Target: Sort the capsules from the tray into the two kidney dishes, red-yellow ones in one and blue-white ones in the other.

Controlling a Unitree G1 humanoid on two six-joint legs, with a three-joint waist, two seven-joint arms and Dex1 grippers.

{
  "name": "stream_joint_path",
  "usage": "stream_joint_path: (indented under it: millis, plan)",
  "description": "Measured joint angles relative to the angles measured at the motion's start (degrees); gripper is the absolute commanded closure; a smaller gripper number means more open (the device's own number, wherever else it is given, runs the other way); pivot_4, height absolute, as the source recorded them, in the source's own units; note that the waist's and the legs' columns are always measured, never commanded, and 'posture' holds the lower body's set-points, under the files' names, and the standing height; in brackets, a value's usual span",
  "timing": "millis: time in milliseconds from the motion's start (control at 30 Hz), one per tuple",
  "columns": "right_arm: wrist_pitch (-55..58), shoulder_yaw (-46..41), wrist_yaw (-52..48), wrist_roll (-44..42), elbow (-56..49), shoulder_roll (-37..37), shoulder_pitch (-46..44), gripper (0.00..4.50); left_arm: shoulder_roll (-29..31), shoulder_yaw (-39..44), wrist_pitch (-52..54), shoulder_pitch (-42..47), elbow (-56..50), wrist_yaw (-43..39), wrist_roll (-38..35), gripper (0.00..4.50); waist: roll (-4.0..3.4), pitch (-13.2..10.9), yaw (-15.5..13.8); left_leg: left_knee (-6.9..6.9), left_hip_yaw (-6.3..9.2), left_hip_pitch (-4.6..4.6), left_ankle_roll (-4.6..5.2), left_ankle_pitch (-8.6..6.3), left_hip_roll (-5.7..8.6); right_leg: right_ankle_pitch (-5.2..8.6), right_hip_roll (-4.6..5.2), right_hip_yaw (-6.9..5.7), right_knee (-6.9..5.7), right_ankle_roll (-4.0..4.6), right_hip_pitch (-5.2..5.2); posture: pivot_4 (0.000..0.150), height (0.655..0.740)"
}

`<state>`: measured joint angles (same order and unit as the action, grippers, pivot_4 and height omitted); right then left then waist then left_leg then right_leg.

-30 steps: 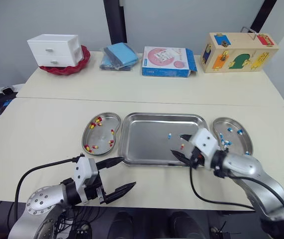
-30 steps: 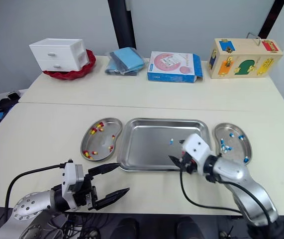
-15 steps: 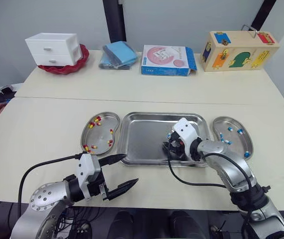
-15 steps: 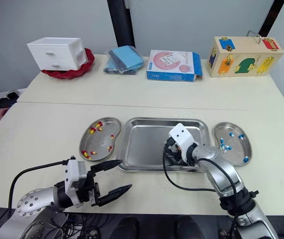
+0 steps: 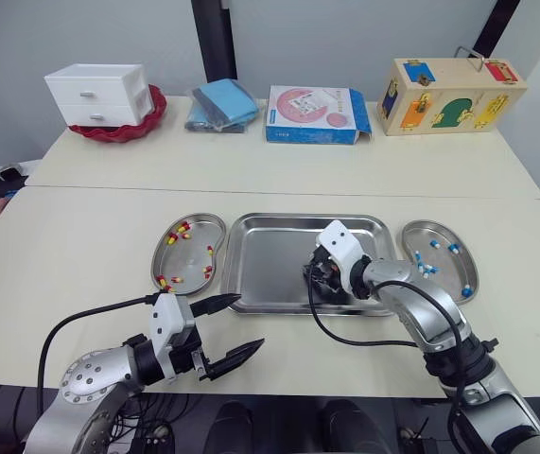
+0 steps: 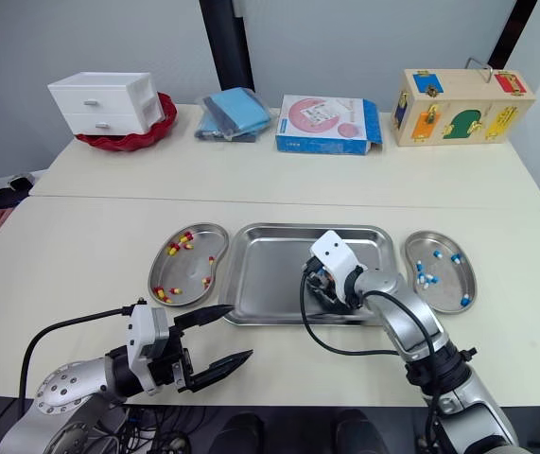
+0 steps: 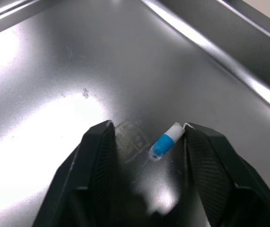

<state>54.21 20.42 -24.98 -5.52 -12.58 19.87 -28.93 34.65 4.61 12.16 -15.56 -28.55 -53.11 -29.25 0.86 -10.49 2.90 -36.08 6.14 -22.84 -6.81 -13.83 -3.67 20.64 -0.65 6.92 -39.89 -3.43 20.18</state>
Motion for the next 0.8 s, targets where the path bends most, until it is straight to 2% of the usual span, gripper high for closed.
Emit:
stream_joint_path:
  millis: [200,233,533,733,800]
  plan:
    - [-0.11,0.20,-1.38,0.21,0.08,0.86,-0.46,4.37,-0.06,-0.29,0.00,0.05,0.00,0.23,0.12,0.00,0.00,0.00,0.06,0.00,0.00,0.00,0.00,0.00,0.00,0.00,0.00,0.00,0.00,0.00,0.00,0.150,0.7400]
    - [-0.19,0.37,-1.73,0.21,-0.04,1.10,-0.53,4.48,-0.06,-0.29,0.00,0.12,0.00,0.21,0.13,0.00,0.00,0.00,0.06,0.00,0.00,0.00,0.00,0.00,0.00,0.00,0.00,0.00,0.00,0.00,0.00,0.150,0.7400]
    - [-0.22,1.69,-5.56,-0.76,-5.87,3.93,0.85,4.48,0.44,-0.21,-0.27,2.75,2.30,-2.11,0.01,0.00,-0.03,-0.03,0.03,0.01,0.00,-0.06,0.00,0.00,0.00,0.00,0.00,0.00,0.01,0.00,0.05,0.150,0.7400]
    - [2.59,-6.27,-8.52,-5.27,-17.95,9.79,5.29,4.48,1.38,-0.28,-4.22,5.20,5.58,-9.12,-0.48,0.00,-0.04,-0.04,-0.02,0.02,-0.01,-0.05,0.00,0.00,0.00,0.01,-0.01,0.00,0.06,0.00,0.03,0.150,0.7400]
    - [2.82,-7.28,-8.78,-5.70,-18.92,10.15,5.87,4.48,1.32,-0.42,-4.40,5.50,6.11,-9.85,-0.82,0.00,-0.05,-0.05,0.03,0.02,-0.01,-0.06,0.00,0.00,0.00,0.01,-0.01,0.00,0.04,0.00,0.05,0.150,0.7400]
